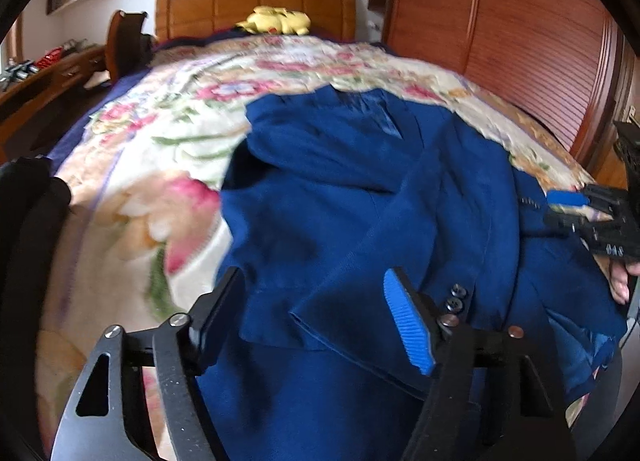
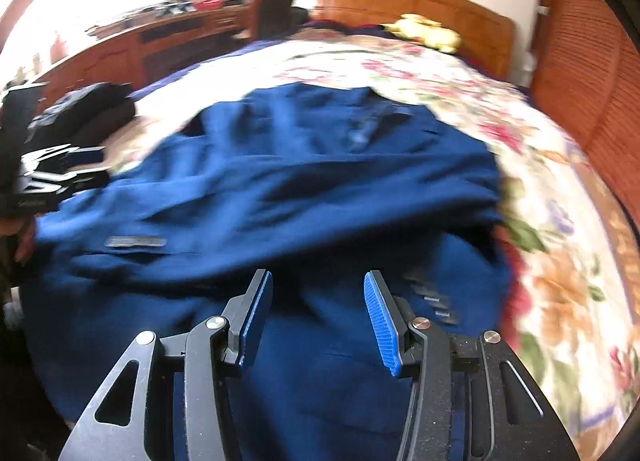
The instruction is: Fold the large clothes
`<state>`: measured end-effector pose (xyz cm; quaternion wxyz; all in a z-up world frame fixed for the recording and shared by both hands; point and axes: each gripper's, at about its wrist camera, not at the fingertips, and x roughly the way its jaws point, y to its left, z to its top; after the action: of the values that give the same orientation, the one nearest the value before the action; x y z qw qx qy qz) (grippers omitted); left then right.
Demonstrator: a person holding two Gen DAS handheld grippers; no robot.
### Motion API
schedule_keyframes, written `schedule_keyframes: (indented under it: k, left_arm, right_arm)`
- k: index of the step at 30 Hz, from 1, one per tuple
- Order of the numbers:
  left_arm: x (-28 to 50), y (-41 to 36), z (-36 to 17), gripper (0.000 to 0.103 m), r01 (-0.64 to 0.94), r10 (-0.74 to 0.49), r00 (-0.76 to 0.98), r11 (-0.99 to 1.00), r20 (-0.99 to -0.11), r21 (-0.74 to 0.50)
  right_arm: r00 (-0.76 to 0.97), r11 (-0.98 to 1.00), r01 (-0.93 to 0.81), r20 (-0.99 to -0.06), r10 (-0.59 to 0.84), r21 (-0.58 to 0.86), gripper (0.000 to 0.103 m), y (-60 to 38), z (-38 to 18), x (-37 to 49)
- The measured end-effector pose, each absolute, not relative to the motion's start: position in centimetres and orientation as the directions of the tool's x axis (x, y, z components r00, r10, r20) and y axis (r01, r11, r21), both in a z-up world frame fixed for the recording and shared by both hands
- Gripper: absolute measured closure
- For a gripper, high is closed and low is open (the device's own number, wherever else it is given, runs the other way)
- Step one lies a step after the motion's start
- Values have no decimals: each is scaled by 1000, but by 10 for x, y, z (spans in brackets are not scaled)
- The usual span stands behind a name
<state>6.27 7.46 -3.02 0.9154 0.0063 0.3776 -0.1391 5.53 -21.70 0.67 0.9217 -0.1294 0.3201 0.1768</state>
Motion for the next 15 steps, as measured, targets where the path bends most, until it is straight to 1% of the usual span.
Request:
schedule_keyframes:
  k: [4,7,10,15]
  left_arm:
    - [67,69,-39,39,277,-261,642,956,-721,-99]
    - [68,67,-45,46,285,-268,621,953,-737,-107]
    - [66,65,-47,54,295,-276,607,949,-745,-111]
    - [65,63,-49,58,303,-278,591,947,-757,-111]
  right_arm:
    - [735,925,-353,-653,182,-139,53,-219,-17,66]
    - [724,933,-340,-666,181,-117,53,-226,-27,71]
    - [732,940,-326,-656,185,-98,53,-228,-30,73]
    - [739,942,-323,-646,191,-91,53,-225,-37,75]
